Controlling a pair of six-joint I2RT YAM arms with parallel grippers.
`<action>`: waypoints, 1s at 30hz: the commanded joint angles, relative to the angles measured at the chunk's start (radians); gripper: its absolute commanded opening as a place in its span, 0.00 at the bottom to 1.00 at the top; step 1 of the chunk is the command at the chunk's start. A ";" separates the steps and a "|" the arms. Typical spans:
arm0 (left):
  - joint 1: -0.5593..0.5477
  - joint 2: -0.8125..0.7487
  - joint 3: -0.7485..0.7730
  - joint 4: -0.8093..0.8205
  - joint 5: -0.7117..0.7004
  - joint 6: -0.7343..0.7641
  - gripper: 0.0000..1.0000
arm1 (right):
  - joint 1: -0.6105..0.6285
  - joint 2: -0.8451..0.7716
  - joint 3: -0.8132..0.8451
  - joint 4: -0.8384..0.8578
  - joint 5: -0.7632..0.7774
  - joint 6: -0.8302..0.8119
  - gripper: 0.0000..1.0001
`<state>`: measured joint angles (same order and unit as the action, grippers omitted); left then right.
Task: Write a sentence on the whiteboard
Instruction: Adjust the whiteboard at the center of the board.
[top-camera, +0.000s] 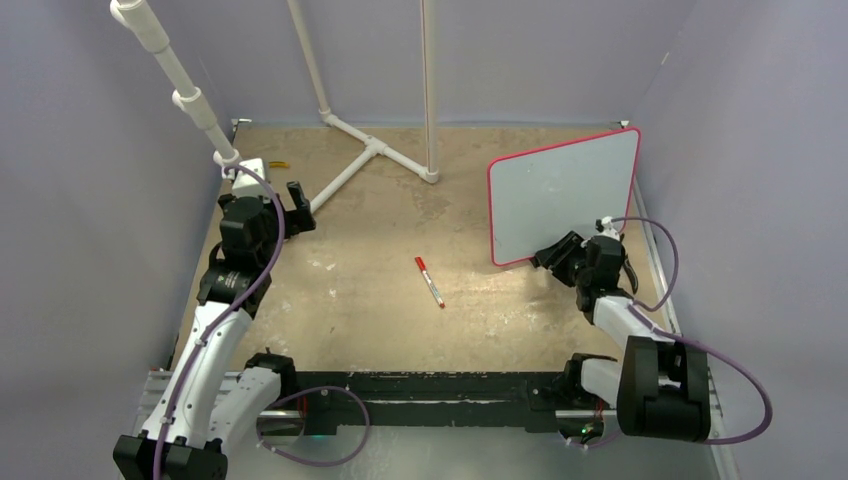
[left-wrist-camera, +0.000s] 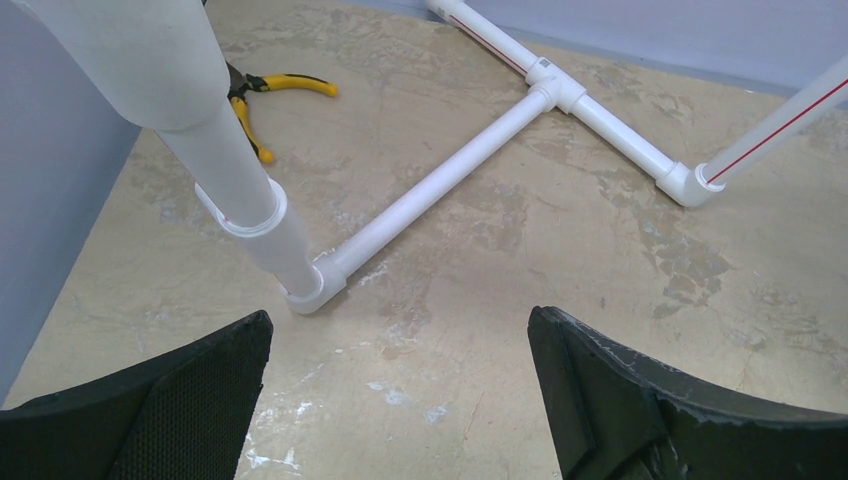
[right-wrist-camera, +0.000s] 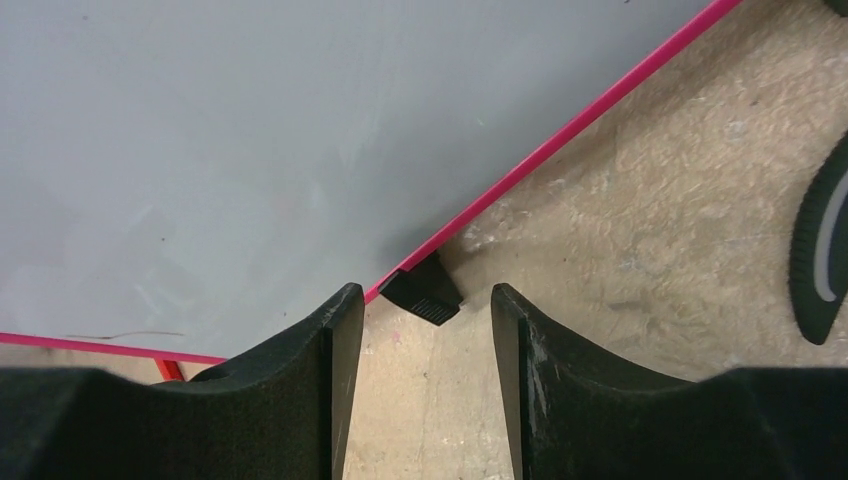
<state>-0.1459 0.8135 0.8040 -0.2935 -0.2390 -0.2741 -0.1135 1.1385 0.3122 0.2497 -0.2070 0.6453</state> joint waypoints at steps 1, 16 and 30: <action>0.002 0.001 0.007 0.034 0.009 -0.012 0.99 | 0.035 -0.010 0.036 0.009 0.025 -0.035 0.54; 0.002 0.003 0.004 0.030 0.001 -0.011 0.99 | 0.071 0.108 0.089 0.046 0.010 -0.057 0.46; 0.002 0.003 0.004 0.030 -0.005 -0.011 0.99 | 0.169 0.135 0.097 0.051 0.026 -0.036 0.35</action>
<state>-0.1459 0.8173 0.8040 -0.2939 -0.2390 -0.2741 0.0010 1.2716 0.3779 0.2634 -0.1745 0.5941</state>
